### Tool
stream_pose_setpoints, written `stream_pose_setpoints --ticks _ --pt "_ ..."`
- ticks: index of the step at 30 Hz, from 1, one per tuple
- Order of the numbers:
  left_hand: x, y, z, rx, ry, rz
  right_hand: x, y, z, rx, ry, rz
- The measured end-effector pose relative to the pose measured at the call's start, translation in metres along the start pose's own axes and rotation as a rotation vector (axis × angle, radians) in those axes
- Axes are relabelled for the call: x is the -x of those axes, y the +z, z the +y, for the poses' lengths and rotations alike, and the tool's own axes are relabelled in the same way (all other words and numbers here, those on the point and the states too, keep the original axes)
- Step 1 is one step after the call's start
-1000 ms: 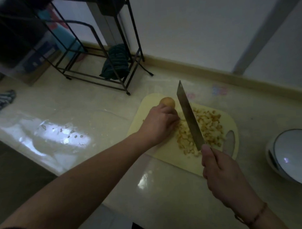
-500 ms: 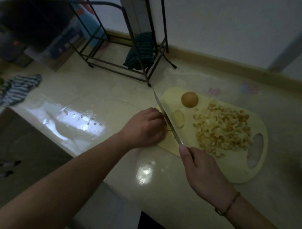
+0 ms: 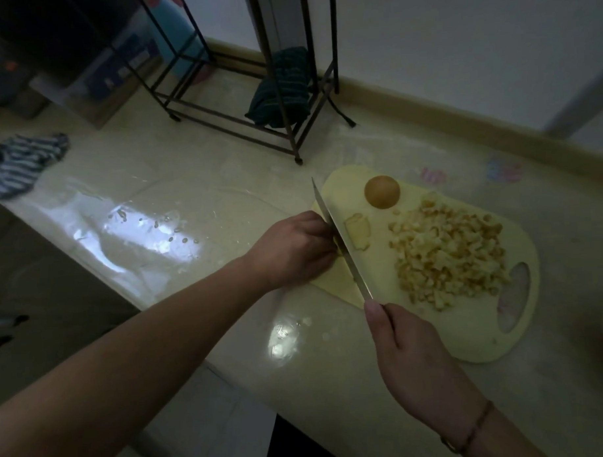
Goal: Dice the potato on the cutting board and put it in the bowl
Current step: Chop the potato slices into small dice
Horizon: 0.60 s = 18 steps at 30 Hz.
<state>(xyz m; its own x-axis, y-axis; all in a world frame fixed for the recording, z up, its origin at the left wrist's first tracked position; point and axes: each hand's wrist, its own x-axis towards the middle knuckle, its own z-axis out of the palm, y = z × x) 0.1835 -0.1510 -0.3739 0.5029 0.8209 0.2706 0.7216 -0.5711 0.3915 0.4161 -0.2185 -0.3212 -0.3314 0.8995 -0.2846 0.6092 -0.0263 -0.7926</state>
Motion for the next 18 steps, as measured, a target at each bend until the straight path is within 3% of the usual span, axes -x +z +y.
stream_pose_setpoints --ticks 10,18 --pt "-0.001 -0.004 -0.001 0.019 -0.004 -0.017 -0.031 0.001 -0.004 0.026 -0.020 -0.028" --pt "-0.003 -0.003 0.002 0.003 -0.018 -0.023 -0.031 -0.019 0.006 -0.123 0.092 -0.026"
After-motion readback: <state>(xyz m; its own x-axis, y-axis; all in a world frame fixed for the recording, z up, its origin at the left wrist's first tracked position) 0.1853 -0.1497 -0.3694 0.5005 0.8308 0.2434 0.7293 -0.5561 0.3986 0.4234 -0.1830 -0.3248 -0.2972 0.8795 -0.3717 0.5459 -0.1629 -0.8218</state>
